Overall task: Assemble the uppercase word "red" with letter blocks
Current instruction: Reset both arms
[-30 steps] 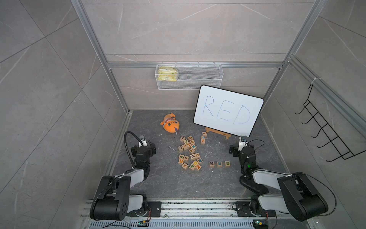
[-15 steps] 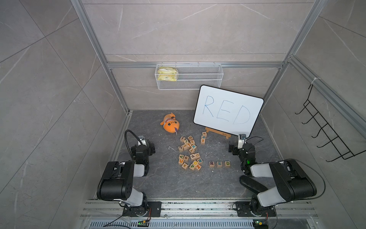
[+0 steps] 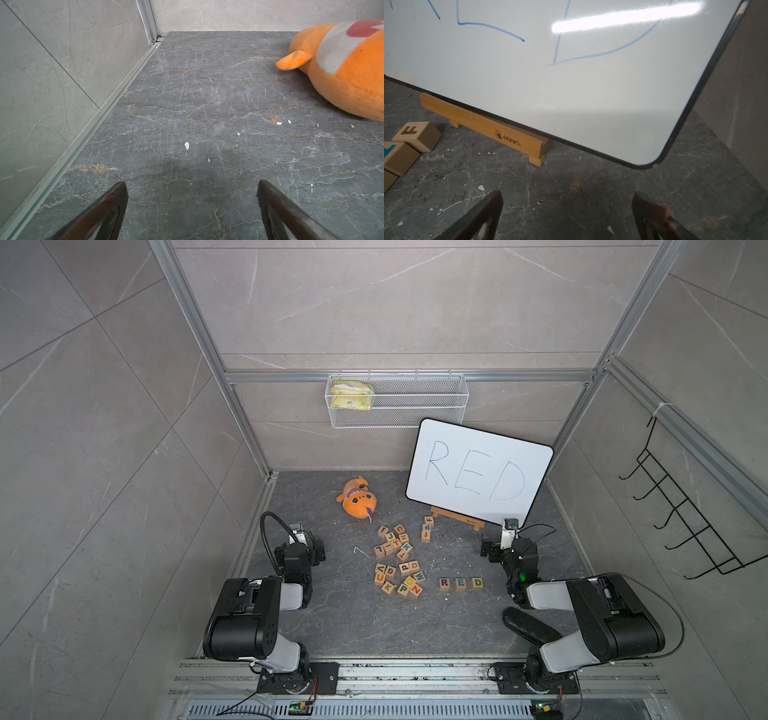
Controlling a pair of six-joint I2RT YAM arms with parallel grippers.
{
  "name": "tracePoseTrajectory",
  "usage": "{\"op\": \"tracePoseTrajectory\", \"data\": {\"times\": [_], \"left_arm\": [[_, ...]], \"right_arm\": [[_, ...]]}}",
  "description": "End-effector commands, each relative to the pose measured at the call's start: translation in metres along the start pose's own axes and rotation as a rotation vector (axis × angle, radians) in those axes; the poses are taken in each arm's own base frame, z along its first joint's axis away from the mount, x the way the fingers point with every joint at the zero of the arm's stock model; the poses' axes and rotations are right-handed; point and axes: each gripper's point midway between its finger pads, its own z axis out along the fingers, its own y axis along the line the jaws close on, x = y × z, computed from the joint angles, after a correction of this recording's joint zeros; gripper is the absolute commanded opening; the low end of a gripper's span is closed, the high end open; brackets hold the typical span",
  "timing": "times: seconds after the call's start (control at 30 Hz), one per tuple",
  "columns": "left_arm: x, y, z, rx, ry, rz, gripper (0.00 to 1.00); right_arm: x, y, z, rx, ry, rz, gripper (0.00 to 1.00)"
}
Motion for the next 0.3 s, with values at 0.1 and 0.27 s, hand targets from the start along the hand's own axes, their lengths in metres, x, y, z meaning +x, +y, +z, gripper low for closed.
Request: {"op": "tracePoseTrajectory", "data": {"times": [0.1,0.27], "left_arm": [[-0.0149,0.0007,0.0010,0.001,-0.044,-0.033,1.00],[-0.0154,0.0007,0.0011,0.001,-0.045,-0.033,1.00]], "right_arm": [[-0.0009,0.0020,0.0033,-0.011,0.008,0.018,1.00],[-0.0019,0.0008,0.0025,-0.006,0.002,0.017,1.00]]}}
